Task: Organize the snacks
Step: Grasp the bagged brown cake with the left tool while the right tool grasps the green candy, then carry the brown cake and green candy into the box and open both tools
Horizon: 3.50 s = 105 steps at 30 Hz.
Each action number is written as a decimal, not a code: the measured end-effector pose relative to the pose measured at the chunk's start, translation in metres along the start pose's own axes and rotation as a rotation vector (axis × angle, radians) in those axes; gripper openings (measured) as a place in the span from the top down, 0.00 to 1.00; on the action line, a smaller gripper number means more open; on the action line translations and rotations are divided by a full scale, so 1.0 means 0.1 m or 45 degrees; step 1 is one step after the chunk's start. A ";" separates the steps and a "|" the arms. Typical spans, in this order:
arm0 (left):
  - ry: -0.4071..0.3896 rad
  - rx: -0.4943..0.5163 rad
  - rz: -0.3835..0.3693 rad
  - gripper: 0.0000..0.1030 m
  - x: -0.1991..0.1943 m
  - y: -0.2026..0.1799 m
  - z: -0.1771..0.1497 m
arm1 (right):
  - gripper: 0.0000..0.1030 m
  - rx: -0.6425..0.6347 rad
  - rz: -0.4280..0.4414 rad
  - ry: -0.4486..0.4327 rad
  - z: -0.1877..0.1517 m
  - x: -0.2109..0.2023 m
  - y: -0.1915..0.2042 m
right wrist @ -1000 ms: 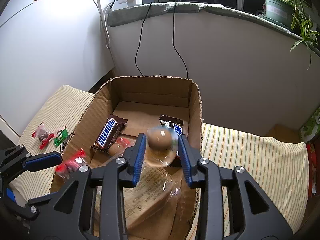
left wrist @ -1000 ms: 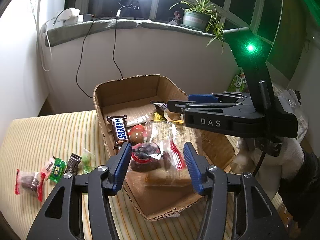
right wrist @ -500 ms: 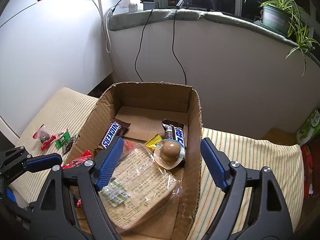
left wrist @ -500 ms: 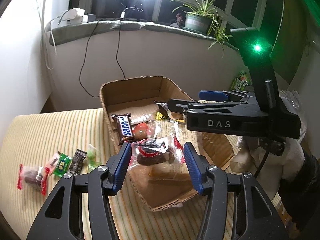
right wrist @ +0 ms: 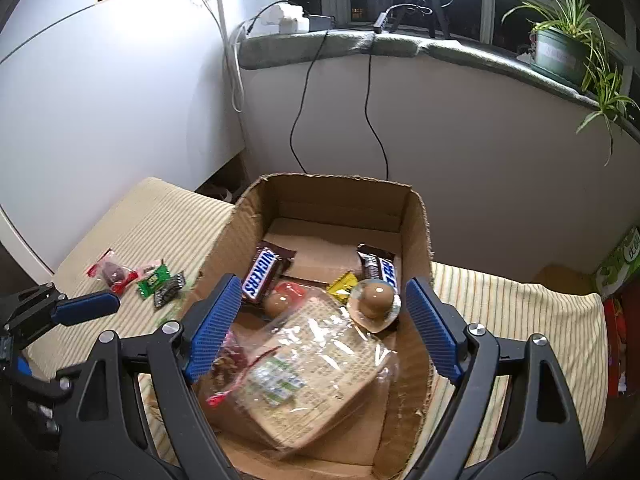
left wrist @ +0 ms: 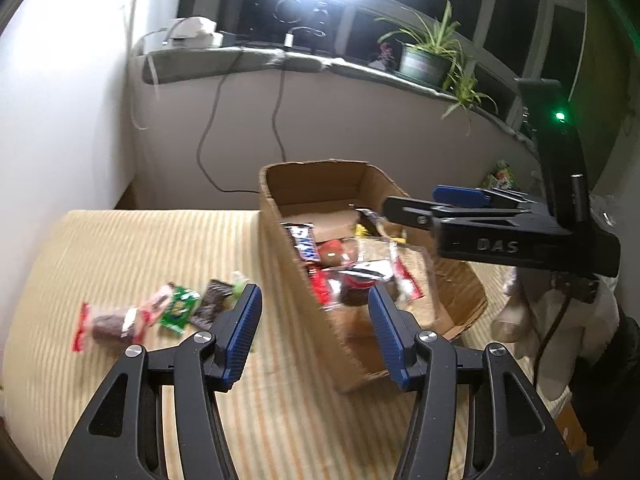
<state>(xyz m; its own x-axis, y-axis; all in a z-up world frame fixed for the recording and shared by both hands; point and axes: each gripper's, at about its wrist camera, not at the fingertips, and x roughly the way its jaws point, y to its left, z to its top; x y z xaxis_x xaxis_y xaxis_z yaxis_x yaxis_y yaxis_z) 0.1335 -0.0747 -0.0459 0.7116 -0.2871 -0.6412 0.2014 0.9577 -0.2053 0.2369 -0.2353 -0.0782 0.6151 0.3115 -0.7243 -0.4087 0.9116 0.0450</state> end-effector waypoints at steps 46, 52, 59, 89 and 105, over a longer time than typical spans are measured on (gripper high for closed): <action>0.071 -0.130 0.188 0.38 0.10 1.36 -0.45 | 0.62 0.270 0.368 0.517 0.13 1.21 1.61; 0.079 -0.107 0.201 0.38 0.12 1.40 -0.47 | 0.66 0.296 0.284 0.559 0.10 1.41 1.63; 0.104 -0.098 0.222 0.38 0.16 1.47 -0.45 | 0.67 0.274 0.195 0.596 0.07 1.51 1.68; 0.047 -0.179 0.259 0.61 -0.13 1.70 -0.53 | 0.81 0.146 0.302 0.506 -0.04 1.24 1.85; -0.069 -0.120 0.170 0.61 -0.41 1.24 -0.28 | 0.81 0.069 0.357 0.294 0.04 0.32 1.48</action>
<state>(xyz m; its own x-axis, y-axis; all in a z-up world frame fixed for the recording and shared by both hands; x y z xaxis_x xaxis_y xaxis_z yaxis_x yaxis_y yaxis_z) 0.1102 0.0553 -0.0659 0.7636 -0.1536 -0.6272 0.0402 0.9807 -0.1912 0.1988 -0.0897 -0.0919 0.3131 0.4884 -0.8145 -0.4999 0.8140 0.2959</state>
